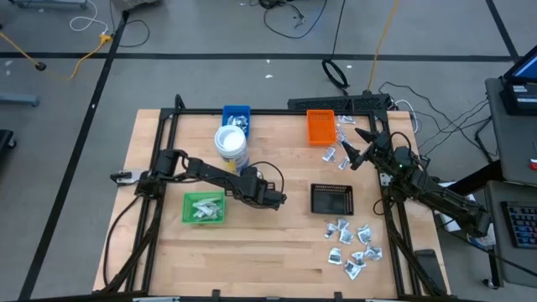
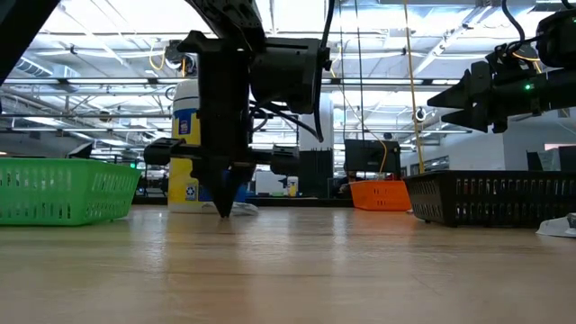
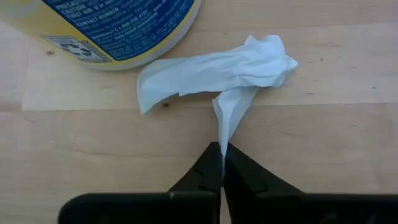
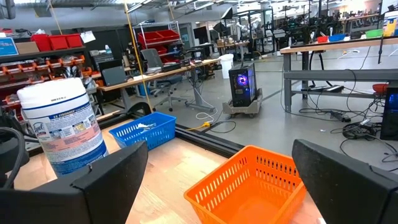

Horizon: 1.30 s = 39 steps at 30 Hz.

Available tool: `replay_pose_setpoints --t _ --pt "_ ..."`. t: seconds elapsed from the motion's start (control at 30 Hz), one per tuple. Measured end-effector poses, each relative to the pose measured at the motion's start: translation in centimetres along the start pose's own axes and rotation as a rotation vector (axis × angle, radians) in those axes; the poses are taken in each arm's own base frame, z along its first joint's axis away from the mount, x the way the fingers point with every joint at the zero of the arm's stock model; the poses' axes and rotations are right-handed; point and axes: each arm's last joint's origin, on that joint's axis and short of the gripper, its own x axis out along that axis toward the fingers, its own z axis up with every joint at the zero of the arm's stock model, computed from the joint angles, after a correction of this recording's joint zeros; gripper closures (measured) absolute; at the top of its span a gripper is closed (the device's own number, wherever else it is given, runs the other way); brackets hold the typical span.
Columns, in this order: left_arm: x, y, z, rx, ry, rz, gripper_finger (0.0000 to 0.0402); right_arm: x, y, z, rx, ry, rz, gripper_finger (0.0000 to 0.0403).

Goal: Pick & Place First Aid Supplies
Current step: Put the green bandage pack into the green bin

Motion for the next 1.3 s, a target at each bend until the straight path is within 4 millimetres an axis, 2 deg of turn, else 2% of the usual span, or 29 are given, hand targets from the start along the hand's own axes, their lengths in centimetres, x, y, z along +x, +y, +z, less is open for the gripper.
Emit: replay_pose_setpoints --t 0.13,0.2,0.33,0.53,0.8,1.0,1.13,1.3 --pt "-0.5 0.1 -0.2 0.056 0.027 -0.009 0.0397 0.0 0.0 0.0 0.0 0.0 -0.001 0.0009" --pt "-1.4 0.2 -0.2 0.135 0.067 -0.035 0.0398 0.0 0.0 0.0 0.0 0.0 0.0 0.0009" --pt "-3.8 0.2 0.0 0.409 0.122 -0.127 0.0399 0.0 0.0 0.0 0.0 0.0 0.0 0.0009" --pt "-7.0 1.4 0.7 0.833 0.18 -0.238 0.0399 0.0 0.0 0.0 0.0 0.001 -0.001 0.0009" --pt "-10.2 3.5 1.0 1.248 0.211 -0.343 0.04 0.0 0.0 0.0 0.0 0.0 0.0 0.0009" --pt "-11.2 4.3 0.5 1.381 0.187 -0.365 0.04 0.0 0.0 0.0 0.0 0.0 0.0 0.0009" --pt "-11.8 6.3 0.2 1.425 0.167 -0.383 0.04 0.0 0.0 0.0 0.0 0.0 0.0 0.0009" --pt "-12.0 10.2 -0.2 1.443 0.161 -0.384 0.04 0.0 0.0 0.0 0.0 0.001 -0.001 0.0009"
